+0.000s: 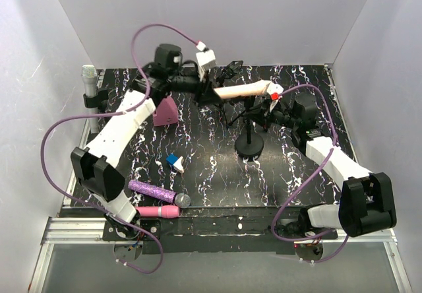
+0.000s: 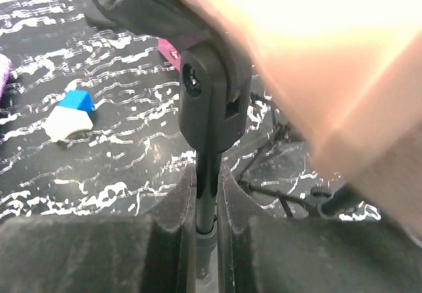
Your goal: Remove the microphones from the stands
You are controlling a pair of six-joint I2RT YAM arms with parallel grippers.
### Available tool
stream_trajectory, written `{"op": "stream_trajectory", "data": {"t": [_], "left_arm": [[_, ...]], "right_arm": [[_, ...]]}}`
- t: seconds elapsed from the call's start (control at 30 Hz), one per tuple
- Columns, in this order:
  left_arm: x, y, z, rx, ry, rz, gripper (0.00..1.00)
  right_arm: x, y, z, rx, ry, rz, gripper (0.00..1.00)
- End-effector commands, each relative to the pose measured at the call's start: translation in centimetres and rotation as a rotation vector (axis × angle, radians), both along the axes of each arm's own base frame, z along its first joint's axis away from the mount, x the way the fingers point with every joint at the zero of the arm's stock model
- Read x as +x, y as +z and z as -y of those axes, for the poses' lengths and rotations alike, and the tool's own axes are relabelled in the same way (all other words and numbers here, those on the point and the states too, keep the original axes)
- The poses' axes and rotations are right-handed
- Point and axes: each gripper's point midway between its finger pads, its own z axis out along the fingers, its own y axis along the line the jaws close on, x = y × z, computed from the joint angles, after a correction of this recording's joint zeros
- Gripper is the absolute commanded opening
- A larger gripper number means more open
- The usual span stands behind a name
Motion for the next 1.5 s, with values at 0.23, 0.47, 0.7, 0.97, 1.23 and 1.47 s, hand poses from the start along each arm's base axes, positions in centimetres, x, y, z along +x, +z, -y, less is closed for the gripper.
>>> {"op": "stream_trajectory", "data": {"t": [0.23, 0.47, 0.7, 0.97, 1.23, 1.47], "left_arm": [[-1.6, 12.3, -5.3, -0.132, 0.108, 0.303, 0.00], [-3.1, 10.5, -10.3, 0.063, 0.168, 0.401, 0.00], [-7.0, 8.9, -16.0, 0.244, 0.180, 0.382, 0.00], [-10.3, 7.5, -17.7, 0.289, 0.213, 0.350, 0.00], [-14.2, -2.5, -18.0, 0.434, -0.179, 0.274, 0.00], [-12.4, -8.5, -18.1, 0.505, -0.424, 0.311, 0.00]], "right_arm": [[-0.9, -4.8, 1.2, -0.127, -0.004, -0.092, 0.01], [-2.6, -3.7, 0.8, -0.118, 0.049, -0.176, 0.43], [-3.9, -1.8, 0.9, -0.104, 0.059, -0.202, 0.81], [-5.4, -0.3, 1.6, -0.084, 0.024, -0.206, 0.82], [-7.6, 3.3, 2.1, -0.014, -0.004, -0.175, 0.84], [-7.6, 5.0, 2.0, 0.031, -0.022, -0.203, 0.84]]}}
